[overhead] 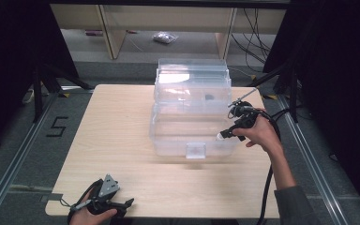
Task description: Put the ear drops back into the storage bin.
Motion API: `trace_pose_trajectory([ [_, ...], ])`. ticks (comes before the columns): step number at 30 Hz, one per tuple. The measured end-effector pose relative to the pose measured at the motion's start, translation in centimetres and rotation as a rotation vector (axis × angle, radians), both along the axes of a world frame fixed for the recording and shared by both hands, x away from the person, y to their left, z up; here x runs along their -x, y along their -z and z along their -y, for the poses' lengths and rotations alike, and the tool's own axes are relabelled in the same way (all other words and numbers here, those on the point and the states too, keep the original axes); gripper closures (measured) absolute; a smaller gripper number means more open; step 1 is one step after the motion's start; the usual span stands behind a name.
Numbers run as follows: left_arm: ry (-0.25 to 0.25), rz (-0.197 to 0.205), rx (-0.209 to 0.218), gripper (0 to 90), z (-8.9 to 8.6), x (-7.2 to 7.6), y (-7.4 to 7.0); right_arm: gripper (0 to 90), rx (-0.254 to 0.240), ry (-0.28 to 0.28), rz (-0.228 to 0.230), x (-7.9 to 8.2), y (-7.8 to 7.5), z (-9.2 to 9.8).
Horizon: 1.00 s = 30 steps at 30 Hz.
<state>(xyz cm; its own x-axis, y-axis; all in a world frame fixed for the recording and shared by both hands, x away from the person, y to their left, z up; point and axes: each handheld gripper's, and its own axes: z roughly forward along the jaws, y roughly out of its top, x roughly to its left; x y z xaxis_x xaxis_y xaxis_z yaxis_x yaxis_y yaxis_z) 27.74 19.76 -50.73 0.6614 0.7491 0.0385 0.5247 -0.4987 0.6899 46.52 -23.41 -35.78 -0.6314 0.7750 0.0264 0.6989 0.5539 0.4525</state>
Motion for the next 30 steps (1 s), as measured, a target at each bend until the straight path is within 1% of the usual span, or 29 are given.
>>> trace_pose_trajectory([
  [2, -0.005, -0.007, 0.006, 15.1, 0.0, 0.0, 0.0, 24.2, -0.004, 0.016, -0.007, 0.5, -0.1, 0.0],
  [3, 0.005, -0.003, -0.007, 15.1, -0.1, 0.0, -0.1, 23.9, -0.006, 0.005, 0.002, 0.7, -0.1, 0.0],
  [4, 0.005, -0.002, -0.007, 15.0, -0.1, 0.0, -0.1, 23.8, -0.008, -0.002, 0.004, 0.9, -0.1, 0.1],
  [5, -0.004, -0.002, 0.018, 15.1, 0.0, 0.0, 0.0, 23.8, -0.010, -0.003, 0.007, 1.1, -0.1, 0.0],
  [6, -0.004, -0.003, 0.018, 15.1, 0.0, 0.0, 0.0, 23.7, -0.009, -0.007, 0.005, 1.3, -0.1, 0.1],
  [7, 0.003, -0.003, 0.000, 15.1, 0.0, 0.0, 0.0, 23.8, -0.013, -0.017, 0.015, 1.5, -0.1, 0.0],
  [8, 0.003, -0.001, -0.009, 15.1, -0.1, 0.0, -0.1, 23.6, -0.019, -0.022, 0.020, 1.8, -0.2, 0.1],
  [10, 0.003, -0.001, -0.008, 15.1, -0.1, 0.0, -0.1, 23.3, -0.022, -0.020, 0.017, 2.2, -0.3, 0.1],
  [11, -0.004, -0.002, 0.017, 15.1, 0.0, 0.0, 0.0, 23.3, -0.031, -0.025, 0.020, 2.4, -0.3, 0.1],
  [12, -0.003, -0.004, 0.017, 15.1, 0.0, 0.0, 0.0, 23.2, -0.032, -0.035, 0.030, 2.6, -0.2, 0.2],
  [15, -0.005, -0.002, 0.018, 15.1, 0.1, 0.0, 0.0, 23.1, -0.041, -0.021, 0.019, 3.1, -0.2, 0.3],
  [16, -0.001, -0.004, -0.010, 15.1, -0.1, 0.0, 0.0, 23.0, -0.044, -0.030, 0.026, 3.4, -0.1, 0.5],
  [17, 0.003, -0.004, -0.010, 15.1, -0.1, 0.0, 0.0, 23.0, -0.045, -0.021, 0.026, 3.5, 0.0, 0.5],
  [18, -0.003, -0.003, 0.019, 15.1, 0.0, 0.0, 0.0, 23.1, -0.050, -0.026, 0.027, 3.6, 0.0, 0.7],
  [21, -0.004, -0.005, 0.018, 15.1, 0.0, 0.0, 0.0, 23.0, -0.053, -0.013, 0.022, 4.0, 0.2, 0.8],
  [22, -0.004, -0.005, 0.017, 15.1, 0.0, 0.0, 0.0, 23.1, -0.057, -0.032, 0.027, 4.2, 0.3, 1.0],
  [23, -0.005, -0.001, 0.016, 15.1, 0.0, 0.1, 0.0, 23.0, -0.061, -0.017, 0.022, 4.4, 0.3, 1.0],
  [26, -0.005, -0.002, 0.018, 15.0, 0.0, 0.0, 0.0, 23.0, -0.062, -0.033, 0.031, 4.8, 0.5, 1.3],
  [28, -0.005, -0.004, 0.018, 15.1, 0.0, 0.0, 0.0, 22.9, -0.061, -0.021, 0.033, 5.1, 0.6, 1.4],
  [29, -0.004, -0.004, 0.018, 15.1, 0.0, 0.0, 0.0, 22.9, -0.068, -0.026, 0.033, 5.2, 0.7, 1.4],
  [30, -0.003, -0.003, 0.013, 15.1, 0.0, 0.0, 0.0, 22.9, -0.067, -0.019, 0.035, 5.4, 0.8, 1.4],
])
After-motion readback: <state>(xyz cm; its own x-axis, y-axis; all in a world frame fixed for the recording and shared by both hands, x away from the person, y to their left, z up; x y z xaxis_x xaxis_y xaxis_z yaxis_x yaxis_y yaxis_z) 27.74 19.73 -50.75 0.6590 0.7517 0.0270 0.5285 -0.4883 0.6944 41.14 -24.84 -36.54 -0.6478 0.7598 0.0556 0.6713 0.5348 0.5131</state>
